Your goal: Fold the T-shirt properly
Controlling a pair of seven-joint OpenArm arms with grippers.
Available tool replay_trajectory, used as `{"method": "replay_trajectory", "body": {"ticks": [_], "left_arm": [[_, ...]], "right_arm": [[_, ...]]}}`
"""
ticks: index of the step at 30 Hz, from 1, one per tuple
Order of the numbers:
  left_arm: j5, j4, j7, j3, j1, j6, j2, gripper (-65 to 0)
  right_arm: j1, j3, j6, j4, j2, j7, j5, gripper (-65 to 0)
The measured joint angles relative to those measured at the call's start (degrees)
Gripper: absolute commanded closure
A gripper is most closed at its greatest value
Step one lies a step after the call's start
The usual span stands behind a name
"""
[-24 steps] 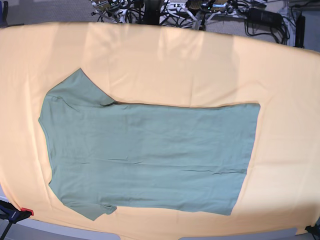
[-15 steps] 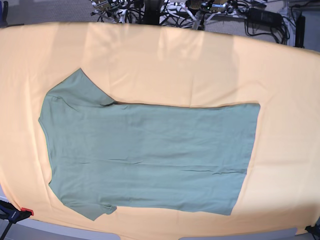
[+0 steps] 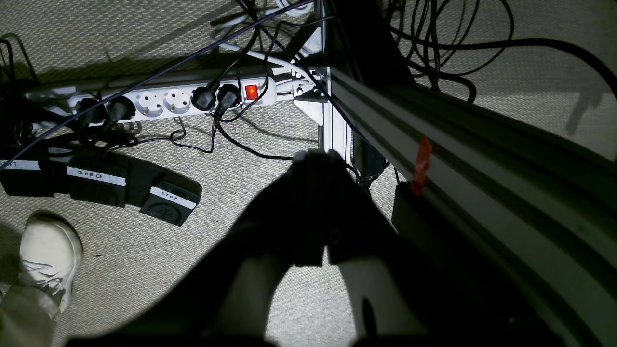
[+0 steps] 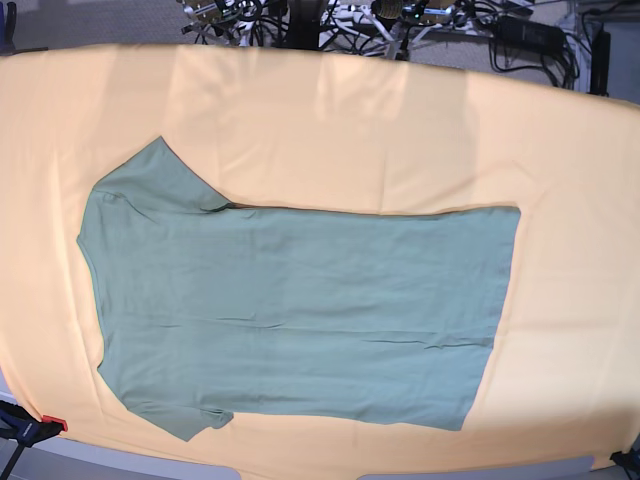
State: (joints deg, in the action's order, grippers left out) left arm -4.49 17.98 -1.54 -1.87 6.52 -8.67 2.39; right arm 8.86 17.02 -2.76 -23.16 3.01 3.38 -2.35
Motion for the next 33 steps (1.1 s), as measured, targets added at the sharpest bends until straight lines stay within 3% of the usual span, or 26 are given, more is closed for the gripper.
{"method": "replay_trajectory", "body": {"ticks": [6,16,19,22,28,33], "left_arm": [[0.02,0.98,-0.02,0.00,0.00,0.00,-0.02,0.0],[0.00,1.22,-0.39,0.00,0.66,0.02,0.02,0.0],[-0.15,3.34,-1.33,0.00,2.67,-0.26,0.50,0.0],[-0.39,6.78,-3.74,-0.07,5.70,-0.42,1.77,0.0],[-2.60,19.10,-13.14,-4.48,13.33,0.17,6.27,0.0],[-4.04,37.81,-19.10,-6.05,23.98,-2.14,10.21,0.0]], "right_arm": [[-0.02,0.00,-2.82,0.00,-0.02,0.00,0.00,0.0],[0.52,0.00,-3.06,-0.11,0.04,2.32,-0.04,0.0],[2.47,0.00,-8.20,-0.22,0.94,2.19,-0.20,0.0],[6.03,0.00,-10.62,-2.05,2.60,2.69,-0.02,0.0],[17.33,0.00,-14.67,-19.43,7.56,10.19,0.09,0.0],[29.79,0.00,-16.39,-42.53,11.65,14.71,-0.09,0.0]]}}
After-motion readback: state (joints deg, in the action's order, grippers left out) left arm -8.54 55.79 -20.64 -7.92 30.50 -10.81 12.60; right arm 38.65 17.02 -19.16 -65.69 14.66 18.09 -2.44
